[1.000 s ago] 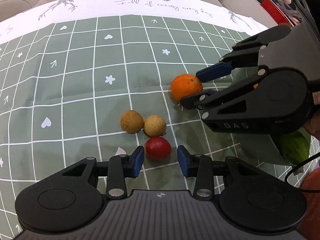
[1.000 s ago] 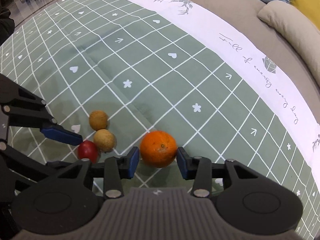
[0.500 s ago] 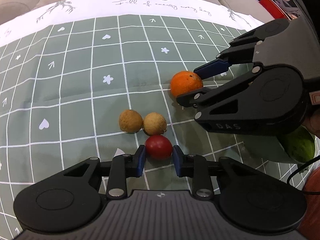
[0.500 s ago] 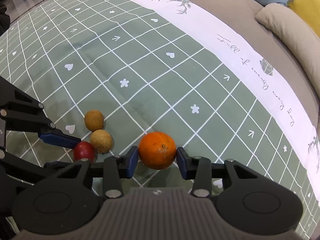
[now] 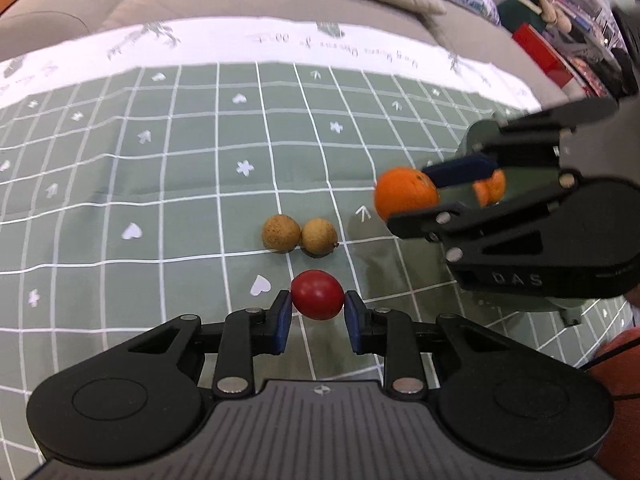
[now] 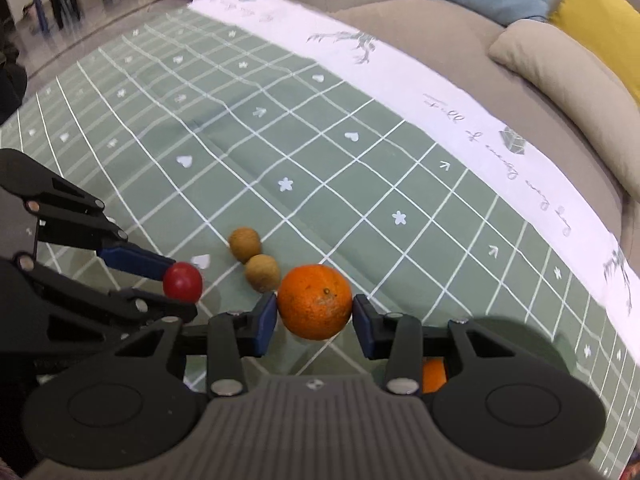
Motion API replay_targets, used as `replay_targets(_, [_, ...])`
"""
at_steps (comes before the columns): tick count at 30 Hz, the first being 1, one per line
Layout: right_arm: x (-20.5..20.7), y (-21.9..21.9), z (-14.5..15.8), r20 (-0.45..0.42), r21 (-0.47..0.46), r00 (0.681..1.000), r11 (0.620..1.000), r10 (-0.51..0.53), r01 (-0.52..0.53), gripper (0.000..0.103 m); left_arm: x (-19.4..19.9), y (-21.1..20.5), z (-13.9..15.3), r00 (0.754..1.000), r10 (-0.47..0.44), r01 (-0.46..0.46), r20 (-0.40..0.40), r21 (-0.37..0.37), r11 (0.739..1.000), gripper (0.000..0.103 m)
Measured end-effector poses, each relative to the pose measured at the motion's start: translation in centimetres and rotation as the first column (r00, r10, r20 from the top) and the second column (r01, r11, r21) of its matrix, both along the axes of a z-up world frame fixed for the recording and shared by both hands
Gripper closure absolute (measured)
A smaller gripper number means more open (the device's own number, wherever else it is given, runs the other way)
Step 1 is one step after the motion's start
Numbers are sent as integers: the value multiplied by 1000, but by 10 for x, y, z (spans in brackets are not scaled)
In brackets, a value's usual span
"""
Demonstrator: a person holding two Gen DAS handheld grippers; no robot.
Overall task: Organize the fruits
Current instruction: 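Grasp the orange with the right tool while the left tool grasps the red plum, then carry the orange and red plum over the green colander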
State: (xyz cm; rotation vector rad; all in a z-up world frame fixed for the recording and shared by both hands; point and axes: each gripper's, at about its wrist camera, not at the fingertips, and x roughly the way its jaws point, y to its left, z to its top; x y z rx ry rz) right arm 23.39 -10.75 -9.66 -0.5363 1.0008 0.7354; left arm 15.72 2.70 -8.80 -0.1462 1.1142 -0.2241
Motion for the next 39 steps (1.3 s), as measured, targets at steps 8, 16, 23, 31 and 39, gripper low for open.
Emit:
replay_targets(8, [-42, -33, 41, 31, 158, 993, 981, -115, 109, 65, -23, 0, 37, 997, 14, -10, 72, -56, 998, 72])
replay_targets(16, [-80, -74, 68, 41, 287, 970, 932, -241, 219, 65, -29, -23, 62, 992, -31, 39, 125, -63, 997, 72])
replay_targets(23, [-101, -119, 75, 56, 324, 936, 893, -349, 313, 65, -26, -60, 74, 983, -114, 123, 146, -57, 991, 72])
replay_targets(31, [-101, -169, 60, 44, 309, 875, 839, -483, 447, 65, -11, -103, 75, 965, -218, 223, 145, -23, 975, 72])
replay_targets(39, [-76, -190, 35, -1, 320, 845, 800, -534, 507, 65, 17, -130, 66, 960, -262, 263, 98, -3, 965, 72])
